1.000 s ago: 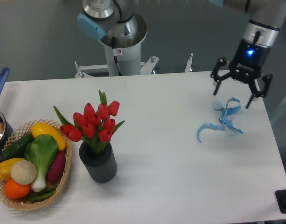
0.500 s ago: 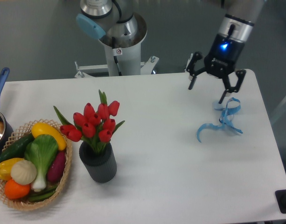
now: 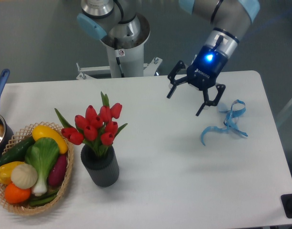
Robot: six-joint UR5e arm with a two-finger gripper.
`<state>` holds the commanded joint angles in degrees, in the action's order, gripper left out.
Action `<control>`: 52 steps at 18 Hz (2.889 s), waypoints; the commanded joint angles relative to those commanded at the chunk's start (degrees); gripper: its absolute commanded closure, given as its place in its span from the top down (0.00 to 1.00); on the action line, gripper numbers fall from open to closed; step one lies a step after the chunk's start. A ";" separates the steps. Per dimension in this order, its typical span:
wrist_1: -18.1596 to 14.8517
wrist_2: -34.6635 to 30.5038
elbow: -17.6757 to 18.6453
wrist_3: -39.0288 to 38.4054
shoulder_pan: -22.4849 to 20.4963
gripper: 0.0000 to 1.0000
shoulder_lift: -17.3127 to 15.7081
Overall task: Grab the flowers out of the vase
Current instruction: 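Move the open gripper toward the red tulip stems in the black vase, then close the gripper around the tulip stems just above the vase rim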
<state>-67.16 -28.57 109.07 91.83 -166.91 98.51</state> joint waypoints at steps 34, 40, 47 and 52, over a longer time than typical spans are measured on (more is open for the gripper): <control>11.44 16.26 7.47 2.91 15.65 1.00 7.84; 11.96 16.87 6.85 2.91 17.05 1.00 8.72; 14.95 16.96 6.85 2.91 19.52 1.00 10.30; 14.95 17.84 6.77 2.91 20.13 0.99 10.47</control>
<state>-52.21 -10.72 115.84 94.75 -146.78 108.98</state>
